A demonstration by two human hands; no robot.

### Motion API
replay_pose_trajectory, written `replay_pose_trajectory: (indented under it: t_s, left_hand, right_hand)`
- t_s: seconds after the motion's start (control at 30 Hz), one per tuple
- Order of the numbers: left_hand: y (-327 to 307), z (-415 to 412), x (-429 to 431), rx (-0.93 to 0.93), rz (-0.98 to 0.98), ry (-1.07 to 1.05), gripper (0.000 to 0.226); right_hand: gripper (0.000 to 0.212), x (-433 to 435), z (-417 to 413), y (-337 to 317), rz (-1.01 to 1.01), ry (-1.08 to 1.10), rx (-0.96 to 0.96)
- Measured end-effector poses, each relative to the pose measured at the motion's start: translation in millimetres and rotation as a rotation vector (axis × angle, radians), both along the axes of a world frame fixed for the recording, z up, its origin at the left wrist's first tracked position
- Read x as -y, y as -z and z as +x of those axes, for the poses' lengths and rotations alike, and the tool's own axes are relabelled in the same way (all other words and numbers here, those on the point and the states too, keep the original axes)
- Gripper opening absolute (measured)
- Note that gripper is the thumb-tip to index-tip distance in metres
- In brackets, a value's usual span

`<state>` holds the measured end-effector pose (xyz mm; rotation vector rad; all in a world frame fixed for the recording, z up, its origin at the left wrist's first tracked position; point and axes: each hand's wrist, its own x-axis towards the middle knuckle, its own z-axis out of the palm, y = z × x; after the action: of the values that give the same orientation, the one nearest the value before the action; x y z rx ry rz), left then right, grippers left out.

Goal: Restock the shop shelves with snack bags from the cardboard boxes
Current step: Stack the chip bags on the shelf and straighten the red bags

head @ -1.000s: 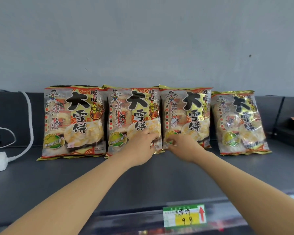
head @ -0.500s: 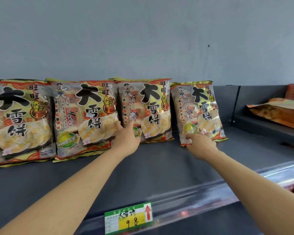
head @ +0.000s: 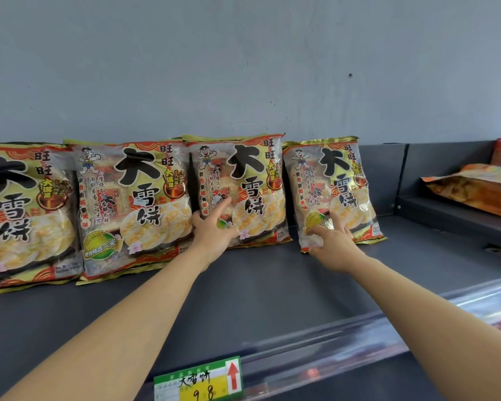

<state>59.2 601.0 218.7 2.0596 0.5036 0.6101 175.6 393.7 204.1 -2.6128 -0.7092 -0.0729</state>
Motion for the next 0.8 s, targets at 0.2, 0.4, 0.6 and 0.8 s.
replay_pose_trajectory:
  t_s: [0.2, 0.4, 0.6, 0.8]
  left_hand:
    - [-2.6, 2.2, 2.8, -0.013, 0.022, -0.010, 0.066]
    - [-5.7, -0.4, 4.8, -0.010, 0.034, 0.001, 0.067]
    - [-9.8, -3.0, 6.3, 0.000, 0.055, 0.000, 0.068]
    - [-8.8, -5.1, 6.5, -0.007, 0.085, -0.031, 0.068]
  right_hand:
    - [0.045, -1.6, 9.0, 2.1, 0.003, -0.015, 0.004]
    - [0.045, -2.6, 19.7, 6.5, 0.039, -0.043, 0.026]
    - [0.046, -2.1, 21.9, 9.7, 0.073, -0.048, 0.001]
    - [0.053, 0.2, 17.2, 7.0, 0.029, -0.037, -0.007]
